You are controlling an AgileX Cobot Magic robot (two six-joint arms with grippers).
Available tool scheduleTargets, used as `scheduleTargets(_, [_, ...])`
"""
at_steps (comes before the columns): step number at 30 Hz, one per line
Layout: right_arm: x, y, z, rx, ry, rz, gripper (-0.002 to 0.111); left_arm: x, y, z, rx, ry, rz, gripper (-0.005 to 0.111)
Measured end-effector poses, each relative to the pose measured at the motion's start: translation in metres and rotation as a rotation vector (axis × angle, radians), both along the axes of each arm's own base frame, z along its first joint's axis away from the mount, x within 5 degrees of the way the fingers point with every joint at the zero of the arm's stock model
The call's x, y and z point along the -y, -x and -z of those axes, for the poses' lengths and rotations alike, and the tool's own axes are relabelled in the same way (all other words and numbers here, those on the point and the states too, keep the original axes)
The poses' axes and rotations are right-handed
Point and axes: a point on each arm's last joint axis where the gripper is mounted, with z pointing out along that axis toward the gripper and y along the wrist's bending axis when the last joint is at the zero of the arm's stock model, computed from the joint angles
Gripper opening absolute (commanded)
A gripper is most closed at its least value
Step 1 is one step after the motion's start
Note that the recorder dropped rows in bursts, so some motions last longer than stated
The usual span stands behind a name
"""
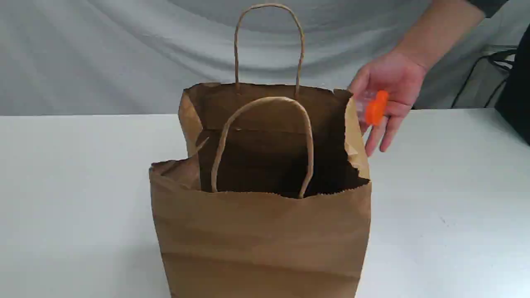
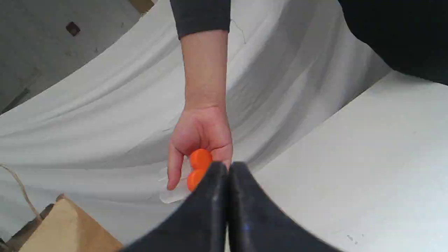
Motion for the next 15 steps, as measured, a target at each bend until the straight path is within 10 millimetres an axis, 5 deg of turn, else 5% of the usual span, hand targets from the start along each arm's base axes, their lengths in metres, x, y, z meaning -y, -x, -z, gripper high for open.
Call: scheduleTargets(15, [0.0001,0.0,-0.0002,0.002,0.003,0.001,0.0,0.0001,0.0,-0.0003,0.003,0.022,0.001,0.0])
